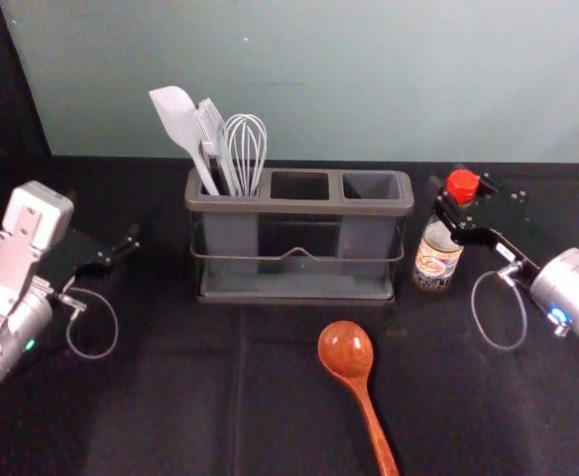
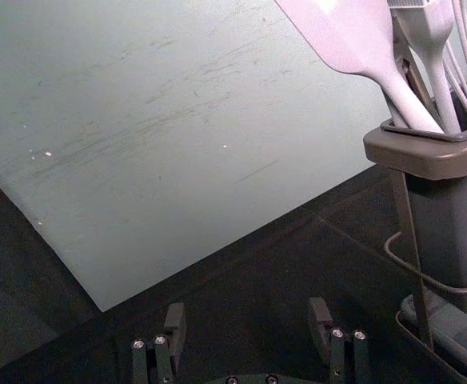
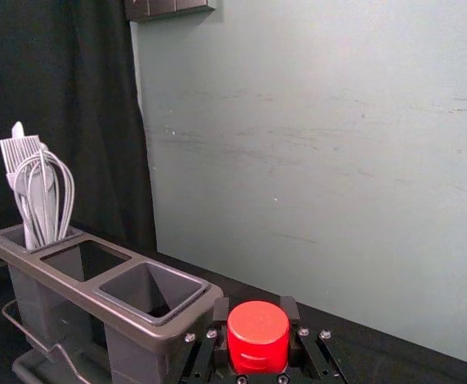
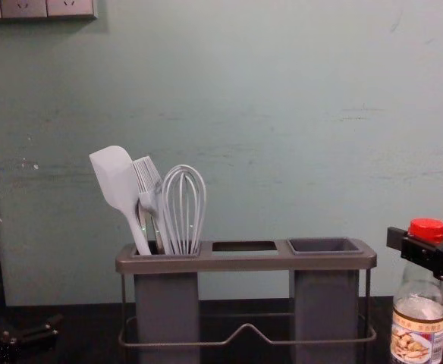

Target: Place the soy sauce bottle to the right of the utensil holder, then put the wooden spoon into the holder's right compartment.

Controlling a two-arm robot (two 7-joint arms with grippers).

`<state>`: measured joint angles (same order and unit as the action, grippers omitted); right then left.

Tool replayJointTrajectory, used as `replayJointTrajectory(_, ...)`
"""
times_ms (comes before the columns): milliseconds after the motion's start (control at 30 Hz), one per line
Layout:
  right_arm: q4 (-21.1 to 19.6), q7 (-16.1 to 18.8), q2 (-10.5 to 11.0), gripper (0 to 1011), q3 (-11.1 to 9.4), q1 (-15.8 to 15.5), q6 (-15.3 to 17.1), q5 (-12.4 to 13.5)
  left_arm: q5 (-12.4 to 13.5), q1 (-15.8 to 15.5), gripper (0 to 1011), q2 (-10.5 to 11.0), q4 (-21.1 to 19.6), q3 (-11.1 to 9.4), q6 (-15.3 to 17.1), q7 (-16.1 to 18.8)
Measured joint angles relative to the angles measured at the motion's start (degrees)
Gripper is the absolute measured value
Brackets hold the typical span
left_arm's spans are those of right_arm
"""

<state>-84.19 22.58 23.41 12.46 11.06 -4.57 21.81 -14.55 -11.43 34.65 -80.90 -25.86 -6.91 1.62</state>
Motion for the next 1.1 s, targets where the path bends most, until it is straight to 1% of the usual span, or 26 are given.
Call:
replayJointTrajectory(333, 2.07, 0.06, -1.24, 382, 0.52, 1.39, -0.53, -0.39, 0.0, 0.0, 1005, 0.0, 0.0, 0.0, 0.0, 0.0)
replayJointTrajectory(700, 3.11, 0.39, -1.64, 382, 0.82, 1.82, -1.13, -0.94, 0.0, 0.0, 1005, 0.0, 0.0, 0.0, 0.0, 0.0)
replayJointTrajectory(1100, 3.22, 0.38, -2.0, 382, 0.76, 1.78, -1.5, -1.24, 0.0, 0.0, 1005, 0.0, 0.0, 0.0, 0.0, 0.0)
